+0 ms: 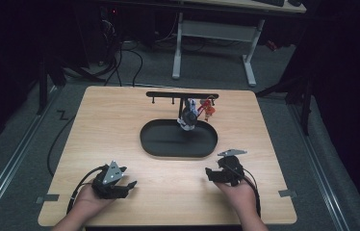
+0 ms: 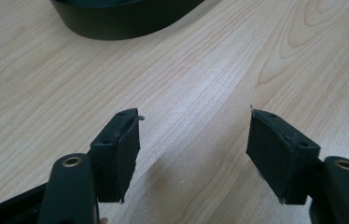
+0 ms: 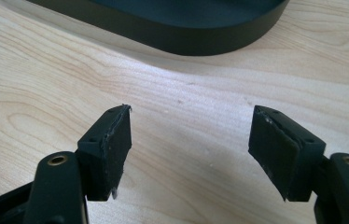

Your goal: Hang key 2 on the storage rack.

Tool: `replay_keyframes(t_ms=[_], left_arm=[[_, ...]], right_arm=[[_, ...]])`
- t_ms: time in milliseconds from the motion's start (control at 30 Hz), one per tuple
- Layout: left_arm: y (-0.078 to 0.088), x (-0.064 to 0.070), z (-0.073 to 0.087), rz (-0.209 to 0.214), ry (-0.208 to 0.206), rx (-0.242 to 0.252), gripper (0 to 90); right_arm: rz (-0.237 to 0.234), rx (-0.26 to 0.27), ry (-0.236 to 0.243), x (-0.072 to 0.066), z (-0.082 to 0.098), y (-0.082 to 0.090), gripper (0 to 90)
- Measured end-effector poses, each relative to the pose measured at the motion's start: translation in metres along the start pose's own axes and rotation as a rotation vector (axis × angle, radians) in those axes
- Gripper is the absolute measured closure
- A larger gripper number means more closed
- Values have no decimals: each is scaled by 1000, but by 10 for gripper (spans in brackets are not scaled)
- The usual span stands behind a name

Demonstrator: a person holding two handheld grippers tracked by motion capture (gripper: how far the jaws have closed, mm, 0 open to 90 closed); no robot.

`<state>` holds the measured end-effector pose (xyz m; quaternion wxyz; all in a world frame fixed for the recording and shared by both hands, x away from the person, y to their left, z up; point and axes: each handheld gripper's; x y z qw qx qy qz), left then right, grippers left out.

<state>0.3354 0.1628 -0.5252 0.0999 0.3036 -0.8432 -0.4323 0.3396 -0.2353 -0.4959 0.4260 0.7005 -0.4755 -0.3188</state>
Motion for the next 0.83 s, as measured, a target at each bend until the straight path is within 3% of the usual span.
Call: replay_keyframes(t_ms=[133, 233, 267, 300, 367, 400, 433, 500, 567, 833], left_arm=[[0, 2, -2, 11, -14, -3, 346], [2, 3, -4, 8, -21, 4, 345], [2, 4, -5, 11, -18, 7, 345], [2, 4, -5, 13, -19, 8, 344], [0, 5, -6, 14, -29, -1, 344], [-1, 5, -6, 13, -30, -4, 344], [-1, 4, -6, 14, -26, -7, 344], [-1, 4, -6, 12, -18, -6, 343], [0, 3, -5, 10, -17, -4, 342], [4, 0, -2, 10, -7, 7, 342]], right_arm=[[5, 80, 13, -4, 23, -7, 310], [-1, 223, 3, -10, 49, -7, 337], [-7, 224, -3, -13, 55, -6, 338], [-45, 205, 5, -14, 54, -3, 283], [-11, 240, 50, -16, 56, 2, 311], [-13, 249, 44, -16, 56, 2, 297], [-37, 242, 29, -17, 56, -1, 290], [-58, 231, 43, -21, 54, -6, 288], [-36, 223, 82, -27, 51, -9, 289], [-29, 204, 90, -30, 49, -16, 288]])
Point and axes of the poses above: each handheld gripper's, and its own axes: y roughly backward along the jaws, z roughly out of its underside, x roughly to its right, and after that the axes turned 12 degrees about -x, right-handed
